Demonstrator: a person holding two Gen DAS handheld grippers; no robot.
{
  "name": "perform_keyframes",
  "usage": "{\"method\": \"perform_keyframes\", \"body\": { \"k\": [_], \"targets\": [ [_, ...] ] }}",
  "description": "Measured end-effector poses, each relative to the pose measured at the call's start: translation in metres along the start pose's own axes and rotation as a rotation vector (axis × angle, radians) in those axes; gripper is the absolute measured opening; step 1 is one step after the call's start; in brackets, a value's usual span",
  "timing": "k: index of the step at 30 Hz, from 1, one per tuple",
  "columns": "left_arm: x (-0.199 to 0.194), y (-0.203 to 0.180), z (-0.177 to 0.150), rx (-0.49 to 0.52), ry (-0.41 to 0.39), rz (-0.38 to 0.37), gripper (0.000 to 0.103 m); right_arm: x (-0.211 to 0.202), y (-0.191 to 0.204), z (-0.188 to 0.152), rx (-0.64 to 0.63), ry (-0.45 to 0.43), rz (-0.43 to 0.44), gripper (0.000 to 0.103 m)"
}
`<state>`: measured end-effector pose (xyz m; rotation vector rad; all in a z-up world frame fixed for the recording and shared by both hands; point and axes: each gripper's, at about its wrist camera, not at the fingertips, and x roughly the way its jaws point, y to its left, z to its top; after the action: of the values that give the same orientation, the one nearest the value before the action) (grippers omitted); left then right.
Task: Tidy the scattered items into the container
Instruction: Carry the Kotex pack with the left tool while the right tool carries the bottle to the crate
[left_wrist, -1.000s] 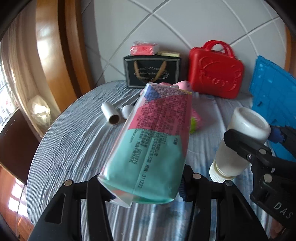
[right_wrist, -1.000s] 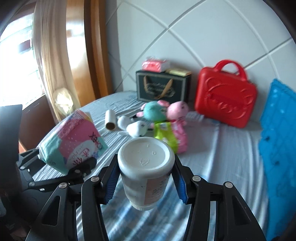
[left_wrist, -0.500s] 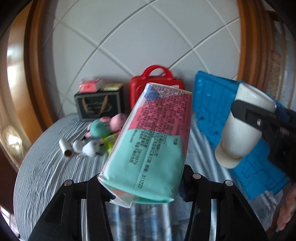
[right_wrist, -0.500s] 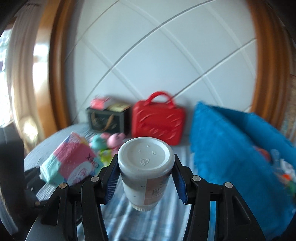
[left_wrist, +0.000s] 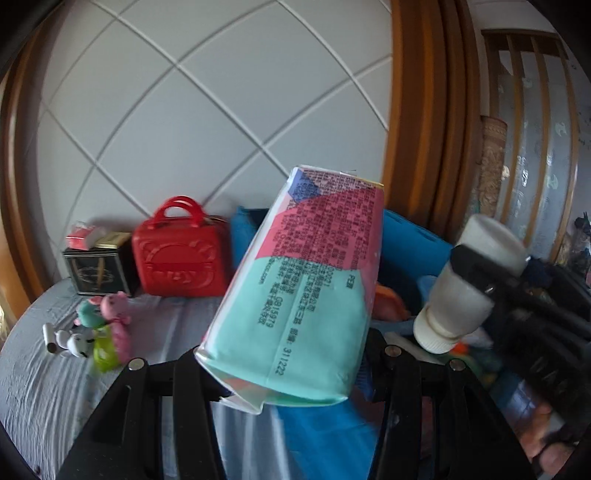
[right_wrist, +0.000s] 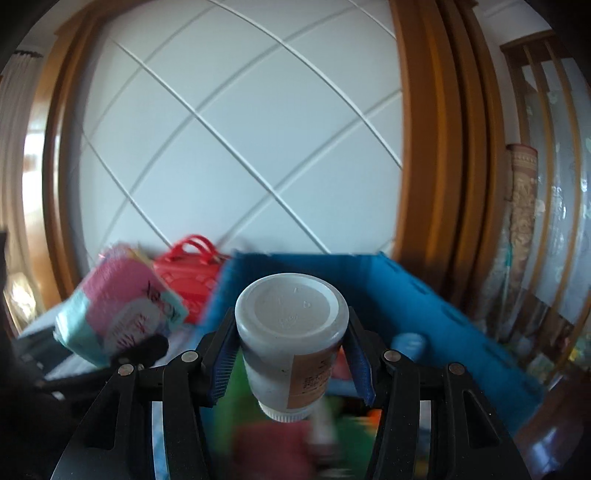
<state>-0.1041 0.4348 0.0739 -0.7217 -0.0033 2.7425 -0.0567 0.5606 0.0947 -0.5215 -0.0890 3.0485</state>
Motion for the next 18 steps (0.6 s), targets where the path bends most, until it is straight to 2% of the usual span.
{"method": "perform_keyframes", "body": {
  "k": [5,7,9,12,14,16,18],
  "targets": [
    [0.038,-0.068,-0.012,0.006,0.184,0.035,0.048,0.018,-0.069,-0.026,0.022,0.107,0.006,0.053],
    [0.057,-0.078,-0.023,-0.002,0.259,0.056,0.048,0.028,-0.084,-0.04,0.044,0.156,0.026,0.053],
    [0.063,-0.088,-0.031,0.004,0.296,0.087,0.048,0.031,-0.099,-0.049,0.069,0.175,0.052,0.053],
    [0.064,-0.094,-0.033,-0.001,0.31,0.096,0.051,0.028,-0.11,-0.05,0.088,0.169,0.09,0.053],
    [0.063,-0.096,-0.037,0.01,0.313,0.121,0.057,0.026,-0.114,-0.049,0.094,0.169,0.097,0.053],
    [0.058,-0.098,-0.038,0.019,0.305,0.135,0.075,0.024,-0.119,-0.047,0.107,0.169,0.103,0.053],
    [0.052,-0.098,-0.04,0.028,0.283,0.15,0.078,0.029,-0.12,-0.045,0.107,0.173,0.097,0.055]
  ]
}}
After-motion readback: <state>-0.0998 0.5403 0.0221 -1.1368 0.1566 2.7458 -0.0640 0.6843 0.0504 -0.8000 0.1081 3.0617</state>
